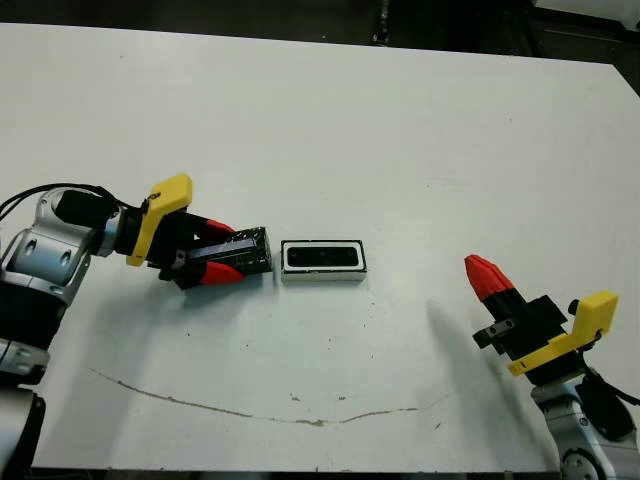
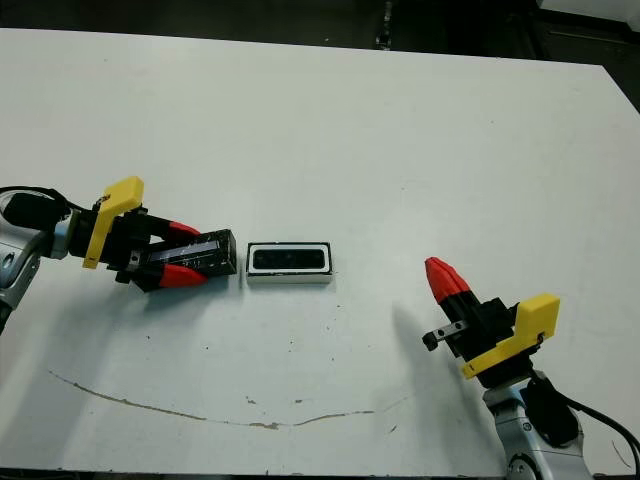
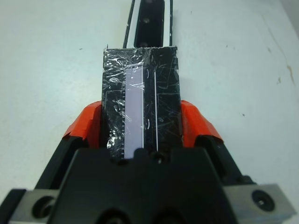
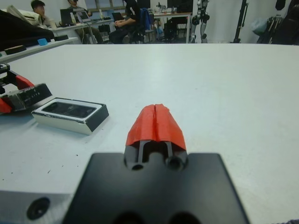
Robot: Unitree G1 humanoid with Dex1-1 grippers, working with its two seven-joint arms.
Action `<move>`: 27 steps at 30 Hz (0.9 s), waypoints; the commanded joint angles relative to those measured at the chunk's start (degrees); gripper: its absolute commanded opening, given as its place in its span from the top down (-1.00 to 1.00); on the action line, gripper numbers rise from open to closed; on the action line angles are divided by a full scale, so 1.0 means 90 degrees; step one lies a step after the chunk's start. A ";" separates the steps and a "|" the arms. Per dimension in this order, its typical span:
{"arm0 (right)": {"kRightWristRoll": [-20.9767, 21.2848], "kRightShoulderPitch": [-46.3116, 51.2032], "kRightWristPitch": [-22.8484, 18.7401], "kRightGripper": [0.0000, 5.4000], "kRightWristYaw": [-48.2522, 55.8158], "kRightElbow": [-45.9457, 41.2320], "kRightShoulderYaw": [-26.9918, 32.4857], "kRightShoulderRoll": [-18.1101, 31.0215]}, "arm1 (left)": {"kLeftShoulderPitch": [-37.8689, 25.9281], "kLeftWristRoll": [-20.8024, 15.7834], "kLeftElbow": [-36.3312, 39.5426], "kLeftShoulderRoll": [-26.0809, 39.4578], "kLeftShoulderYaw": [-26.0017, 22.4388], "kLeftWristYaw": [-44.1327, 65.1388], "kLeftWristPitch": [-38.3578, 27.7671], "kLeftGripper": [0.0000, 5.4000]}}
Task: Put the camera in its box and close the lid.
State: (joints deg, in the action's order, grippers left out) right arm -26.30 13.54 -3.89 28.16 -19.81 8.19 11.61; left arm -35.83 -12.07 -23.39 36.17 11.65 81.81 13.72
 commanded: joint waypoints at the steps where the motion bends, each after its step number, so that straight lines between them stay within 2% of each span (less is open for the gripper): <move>1: -0.0026 0.0067 -0.0155 1.00 -0.0042 -0.0061 0.0023 0.0114 | -0.0024 -0.0100 -0.0108 -0.0076 -0.0030 0.0116 0.0100 -0.17; 14: -0.0010 0.0099 -0.0172 1.00 -0.0078 -0.0115 0.0031 0.0085 | -0.0362 -0.0051 -0.0582 -0.0700 0.0098 0.0142 -0.0002 -0.17; 27: 0.0004 0.0118 -0.0172 1.00 -0.0078 -0.0138 0.0024 0.0110 | -0.0490 0.0164 -0.0892 -0.1161 0.0367 0.0146 -0.0176 -0.17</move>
State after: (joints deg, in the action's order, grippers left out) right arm -26.34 13.96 -4.63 27.80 -20.73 8.14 11.69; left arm -41.12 -11.71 -30.39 26.67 13.62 82.96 11.97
